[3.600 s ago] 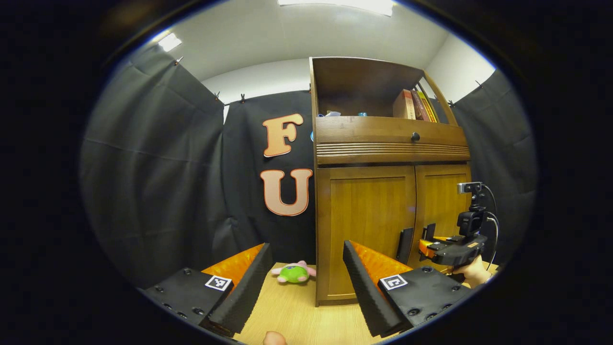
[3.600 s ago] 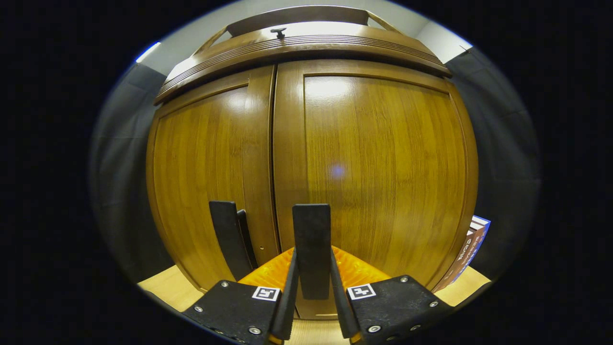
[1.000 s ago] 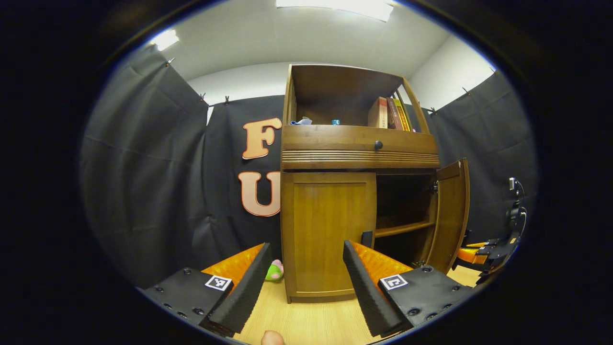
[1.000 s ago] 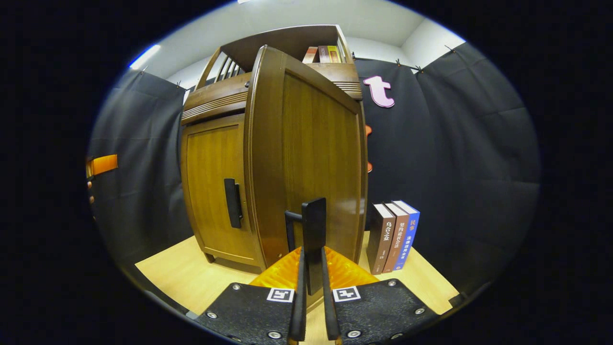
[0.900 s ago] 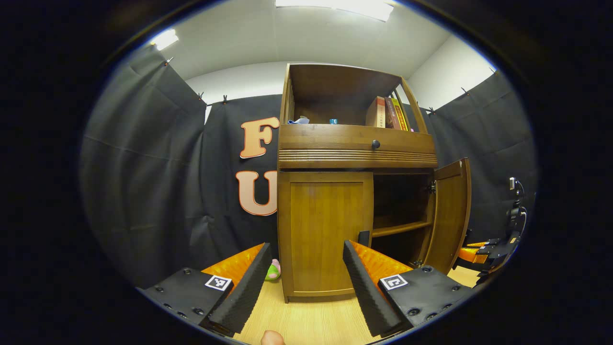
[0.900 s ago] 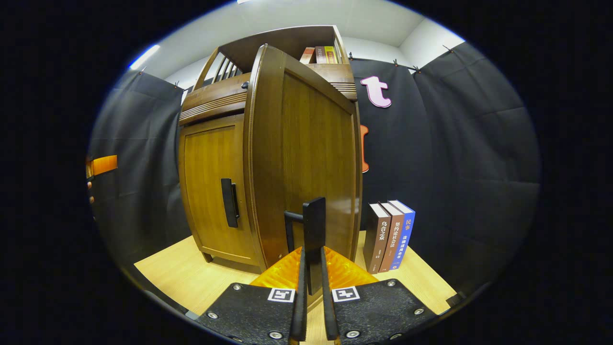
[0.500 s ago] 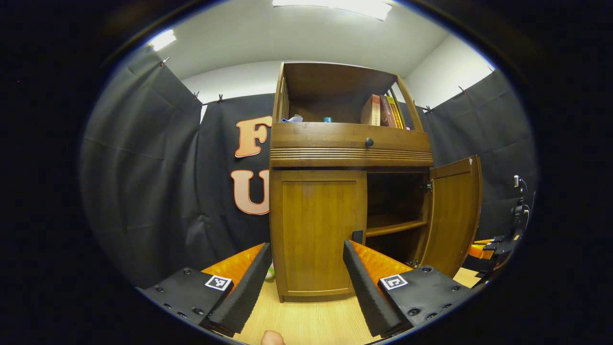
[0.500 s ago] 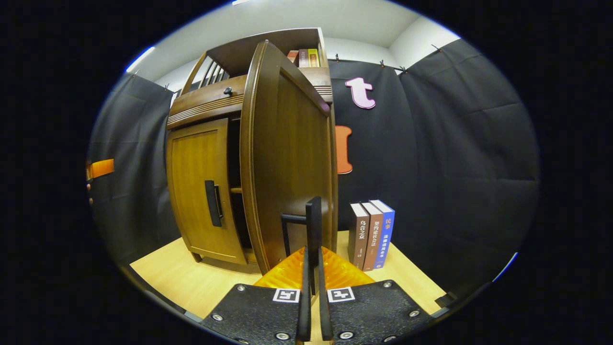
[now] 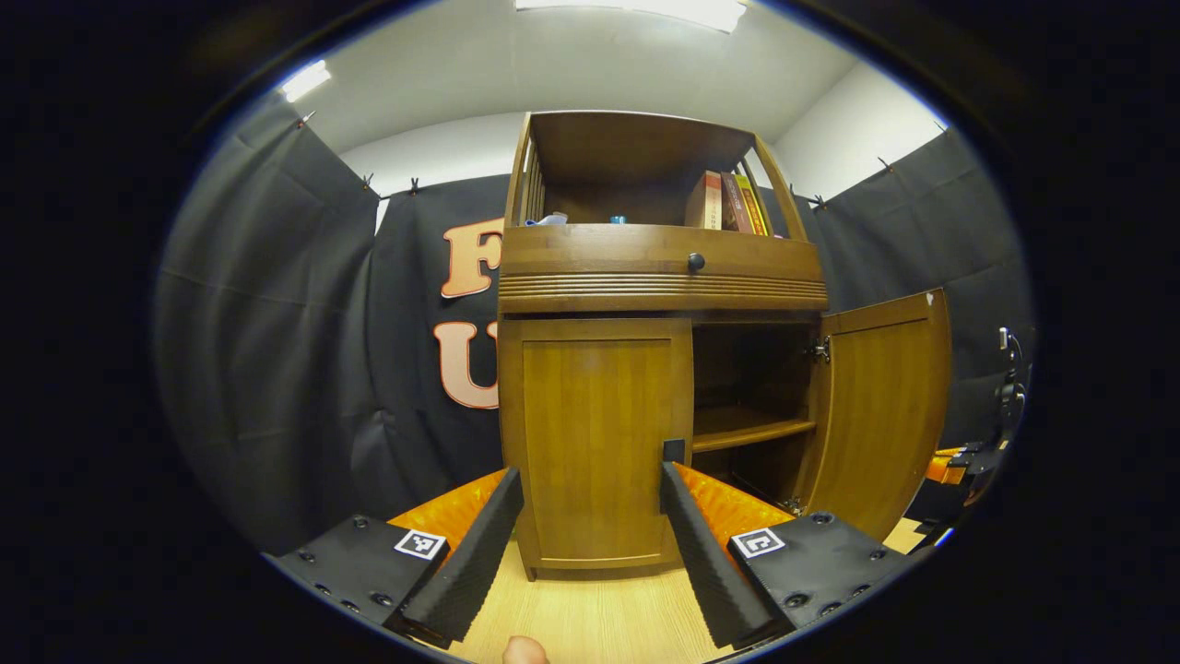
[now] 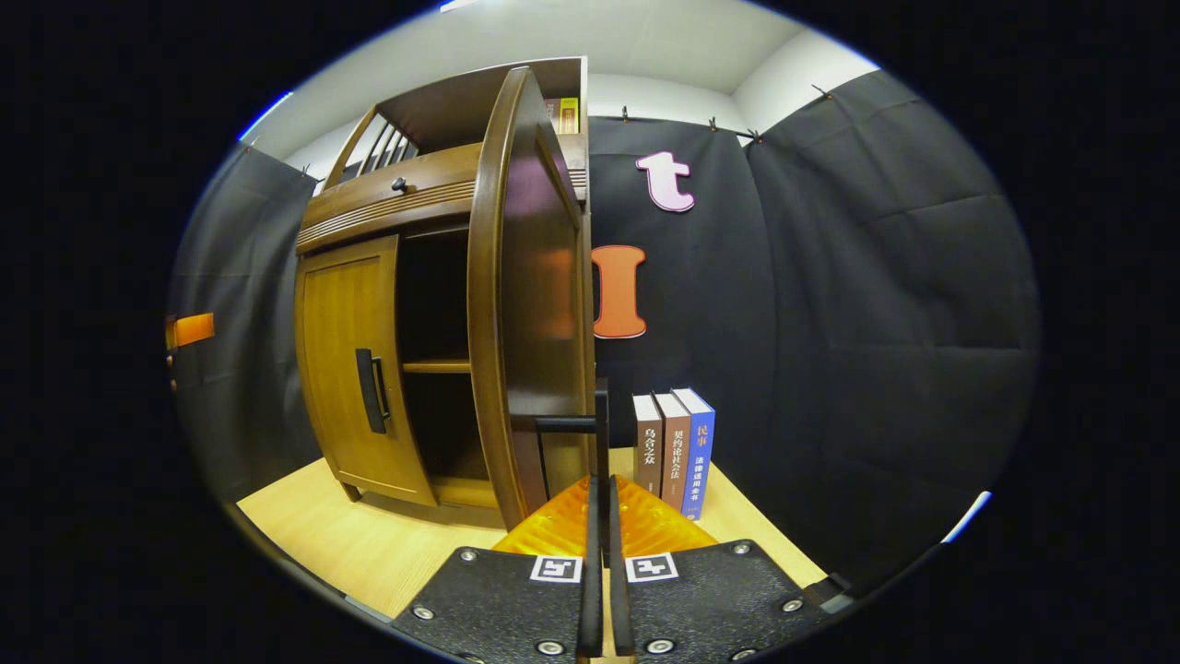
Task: Open the right door of the double-door shoe cabinet with the right hand, and open the left door with the left hand.
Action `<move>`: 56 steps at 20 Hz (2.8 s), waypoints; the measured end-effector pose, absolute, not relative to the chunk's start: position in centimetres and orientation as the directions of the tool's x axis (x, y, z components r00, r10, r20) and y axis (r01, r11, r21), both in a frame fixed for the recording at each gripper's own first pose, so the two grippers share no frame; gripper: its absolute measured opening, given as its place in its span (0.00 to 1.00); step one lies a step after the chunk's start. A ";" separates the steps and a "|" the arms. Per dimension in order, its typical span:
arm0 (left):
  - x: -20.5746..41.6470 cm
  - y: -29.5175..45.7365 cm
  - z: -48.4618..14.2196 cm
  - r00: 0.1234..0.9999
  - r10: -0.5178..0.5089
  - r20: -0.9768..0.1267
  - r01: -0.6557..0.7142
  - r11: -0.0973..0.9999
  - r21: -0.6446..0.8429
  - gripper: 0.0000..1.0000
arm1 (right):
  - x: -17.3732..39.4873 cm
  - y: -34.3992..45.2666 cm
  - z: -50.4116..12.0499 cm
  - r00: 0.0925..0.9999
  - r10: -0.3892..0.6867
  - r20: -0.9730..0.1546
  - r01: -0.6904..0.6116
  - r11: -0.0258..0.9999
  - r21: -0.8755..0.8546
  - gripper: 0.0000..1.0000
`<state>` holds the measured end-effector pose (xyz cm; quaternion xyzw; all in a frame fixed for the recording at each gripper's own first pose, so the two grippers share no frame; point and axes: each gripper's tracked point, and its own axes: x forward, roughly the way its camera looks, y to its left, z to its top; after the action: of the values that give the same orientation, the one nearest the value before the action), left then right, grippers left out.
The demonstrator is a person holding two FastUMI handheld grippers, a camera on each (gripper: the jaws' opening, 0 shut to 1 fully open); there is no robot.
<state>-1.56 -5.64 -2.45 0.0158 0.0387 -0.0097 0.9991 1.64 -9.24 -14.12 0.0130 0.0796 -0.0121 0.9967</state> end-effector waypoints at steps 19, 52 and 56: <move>2.0 -10.8 -5.5 0.991 -0.067 -0.120 0.070 0.997 0.020 0.98 | 0.1 -15.5 -13.6 0.987 -0.032 -0.156 0.045 0.996 0.079 0.07; 21.1 -16.7 -17.9 0.973 -0.122 -0.194 0.120 0.992 -0.024 0.77 | -2.0 -16.2 -8.1 0.987 -0.146 -0.071 0.149 0.989 0.025 0.98; 21.7 -17.1 -18.3 0.974 -0.110 -0.199 0.108 0.994 -0.026 0.61 | -2.0 -16.1 -7.9 0.987 -0.150 -0.065 0.152 0.988 0.028 0.98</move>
<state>21.72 -17.11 -18.30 -0.0074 0.1005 -0.0549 0.9934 -2.02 -16.12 -7.89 0.0164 0.0314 -0.0758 0.9965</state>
